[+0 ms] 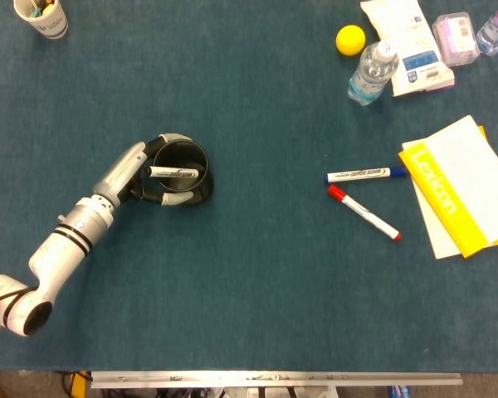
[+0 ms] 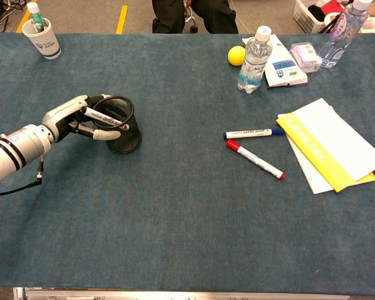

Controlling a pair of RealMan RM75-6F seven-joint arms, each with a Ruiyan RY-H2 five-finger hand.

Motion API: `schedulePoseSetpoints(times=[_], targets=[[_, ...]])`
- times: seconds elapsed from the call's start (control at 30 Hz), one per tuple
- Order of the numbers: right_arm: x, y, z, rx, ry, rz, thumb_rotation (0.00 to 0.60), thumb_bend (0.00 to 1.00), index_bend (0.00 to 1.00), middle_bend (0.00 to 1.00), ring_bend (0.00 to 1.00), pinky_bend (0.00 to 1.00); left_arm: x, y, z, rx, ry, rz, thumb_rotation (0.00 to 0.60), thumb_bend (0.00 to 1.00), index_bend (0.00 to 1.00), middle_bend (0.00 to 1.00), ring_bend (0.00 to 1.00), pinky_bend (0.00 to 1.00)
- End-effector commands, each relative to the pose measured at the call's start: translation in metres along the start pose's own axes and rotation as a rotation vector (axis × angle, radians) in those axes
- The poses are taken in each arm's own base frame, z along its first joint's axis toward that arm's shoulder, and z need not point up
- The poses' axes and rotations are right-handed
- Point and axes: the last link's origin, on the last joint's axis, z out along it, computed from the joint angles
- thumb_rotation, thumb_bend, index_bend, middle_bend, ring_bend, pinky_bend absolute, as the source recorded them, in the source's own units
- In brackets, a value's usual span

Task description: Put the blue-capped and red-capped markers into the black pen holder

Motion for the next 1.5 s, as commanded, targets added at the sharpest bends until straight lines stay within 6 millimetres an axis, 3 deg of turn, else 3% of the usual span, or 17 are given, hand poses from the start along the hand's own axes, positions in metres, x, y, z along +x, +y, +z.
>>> schedulePoseSetpoints(times=[0.03, 0.33, 0.47, 0.6, 0.87, 1.5], targets=[[-0.001, -0.002, 0.001, 0.009, -0.005, -0.002, 0.600, 0.13, 0.31, 0.28, 0.18, 0.12, 0.001, 0.001, -0.001, -0.007, 0.005, 0.003, 0.539, 0.17, 0.24, 0.35, 0.30, 0.22], [-0.010, -0.028, 0.015, 0.145, -0.063, -0.027, 0.600, 0.13, 0.31, 0.28, 0.18, 0.12, 0.010, 0.016, -0.017, -0.070, 0.012, 0.059, 0.539, 0.17, 0.24, 0.36, 0.31, 0.22], [-0.021, -0.053, 0.026, 0.247, -0.123, -0.038, 0.600, 0.15, 0.33, 0.28, 0.18, 0.13, 0.013, 0.025, -0.025, -0.096, 0.005, 0.113, 0.539, 0.17, 0.24, 0.36, 0.31, 0.22], [-0.031, -0.083, 0.038, 0.329, -0.198, -0.041, 0.600, 0.22, 0.39, 0.28, 0.18, 0.20, 0.010, 0.034, -0.034, -0.117, -0.019, 0.142, 0.542, 0.17, 0.24, 0.36, 0.31, 0.22], [-0.057, -0.141, 0.065, 0.458, -0.284, -0.091, 0.600, 0.22, 0.43, 0.28, 0.18, 0.21, 0.007, 0.051, -0.048, -0.158, -0.039, 0.174, 0.543, 0.17, 0.24, 0.36, 0.31, 0.22], [-0.144, -0.170, 0.093, 0.430, -0.332, -0.285, 0.600, 0.26, 0.49, 0.28, 0.18, 0.21, 0.009, 0.044, -0.065, -0.123, -0.028, 0.186, 0.541, 0.17, 0.23, 0.35, 0.31, 0.22]])
